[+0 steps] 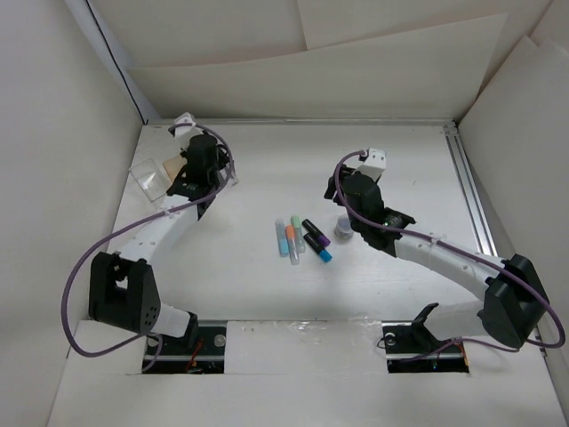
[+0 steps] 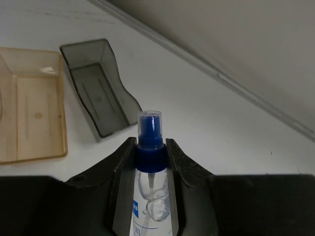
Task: Sort the stationery into containers
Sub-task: Place the stationery in the storage box.
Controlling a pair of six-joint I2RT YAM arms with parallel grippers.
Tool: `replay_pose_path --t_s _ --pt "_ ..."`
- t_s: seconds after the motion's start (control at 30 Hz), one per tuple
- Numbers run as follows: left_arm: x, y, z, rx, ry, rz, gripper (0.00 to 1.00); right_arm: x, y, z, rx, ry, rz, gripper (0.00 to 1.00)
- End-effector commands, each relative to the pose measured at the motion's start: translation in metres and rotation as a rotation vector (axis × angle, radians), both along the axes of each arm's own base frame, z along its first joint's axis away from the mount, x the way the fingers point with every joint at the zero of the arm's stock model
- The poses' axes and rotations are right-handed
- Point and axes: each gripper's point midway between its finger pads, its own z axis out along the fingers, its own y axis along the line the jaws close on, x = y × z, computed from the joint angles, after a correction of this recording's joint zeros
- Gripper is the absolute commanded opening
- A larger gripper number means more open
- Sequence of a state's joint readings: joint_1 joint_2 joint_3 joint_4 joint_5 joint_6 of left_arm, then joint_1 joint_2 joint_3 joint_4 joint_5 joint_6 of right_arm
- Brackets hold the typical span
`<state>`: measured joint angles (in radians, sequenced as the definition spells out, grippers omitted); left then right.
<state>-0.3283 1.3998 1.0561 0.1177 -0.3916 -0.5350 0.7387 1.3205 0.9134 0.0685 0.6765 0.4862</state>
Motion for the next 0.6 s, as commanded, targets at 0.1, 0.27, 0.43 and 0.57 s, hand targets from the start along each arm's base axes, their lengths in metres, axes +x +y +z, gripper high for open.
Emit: replay_pose_path --t_s 0.1,0.27,0.43,0.57 --pt "0.043 0.050 0.040 -0.076 -0.191 0.240 0.00 0.000 0.002 0.018 0.041 -0.045 0.019 0.67" --pt "0.076 0.069 0.026 -0.004 -0.160 0.366 0.00 -0.002 0.009 0.020 0.052 -0.049 0.045 0.67" --pt "0.105 0.080 0.018 0.070 -0.153 0.409 0.00 -0.004 0.016 0.021 0.062 -0.051 0.074 0.67" --pt "0.120 0.093 0.008 0.132 -0.120 0.440 0.00 -0.002 0.017 0.014 0.039 -0.037 0.076 0.67"
